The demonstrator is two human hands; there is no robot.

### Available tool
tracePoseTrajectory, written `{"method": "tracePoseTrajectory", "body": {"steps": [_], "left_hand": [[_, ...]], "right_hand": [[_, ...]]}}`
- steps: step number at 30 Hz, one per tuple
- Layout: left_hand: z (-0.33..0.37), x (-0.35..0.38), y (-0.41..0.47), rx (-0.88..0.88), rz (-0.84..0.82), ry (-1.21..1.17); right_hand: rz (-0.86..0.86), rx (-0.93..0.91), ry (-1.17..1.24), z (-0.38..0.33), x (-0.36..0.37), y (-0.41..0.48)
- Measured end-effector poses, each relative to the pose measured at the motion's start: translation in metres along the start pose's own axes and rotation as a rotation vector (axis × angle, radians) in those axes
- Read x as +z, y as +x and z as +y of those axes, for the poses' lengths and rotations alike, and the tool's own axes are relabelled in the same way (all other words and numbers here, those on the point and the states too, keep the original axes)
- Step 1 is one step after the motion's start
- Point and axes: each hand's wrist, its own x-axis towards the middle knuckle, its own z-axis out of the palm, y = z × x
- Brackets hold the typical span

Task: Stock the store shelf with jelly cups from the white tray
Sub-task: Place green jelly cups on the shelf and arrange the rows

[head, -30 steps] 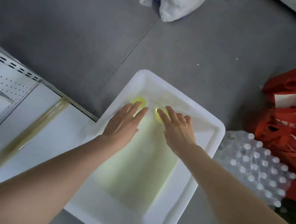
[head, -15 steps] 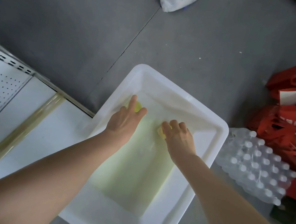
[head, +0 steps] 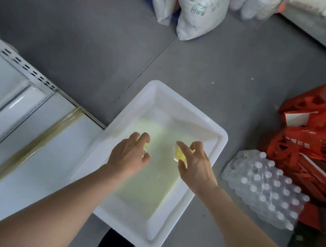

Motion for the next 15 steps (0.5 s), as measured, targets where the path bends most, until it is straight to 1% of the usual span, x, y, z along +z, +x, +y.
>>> {"method": "tracePoseTrajectory", "body": {"steps": [5, 8, 11, 13, 15], "left_hand": [[0.02, -0.038, -0.07, -0.011, 0.081, -0.058], [0.033, -0.065, -0.122, 0.006, 0.175, -0.057], [0.043, -0.093, -0.18, -0.016, 0.257, -0.062], [0.047, -0.109, -0.22, -0.03, 0.304, -0.059], [0.048, -0.123, -0.26, -0.048, 0.356, -0.071]], "right_hand": [[0.022, -0.065, 0.031, -0.028, -0.053, -0.037], [0.038, -0.091, 0.041, -0.055, -0.086, -0.065], [0.039, -0.113, 0.048, -0.088, -0.118, -0.095], [0.047, -0.172, 0.035, -0.11, -0.135, -0.115], [0.089, -0.269, 0.019, -0.133, -0.15, -0.133]]}}
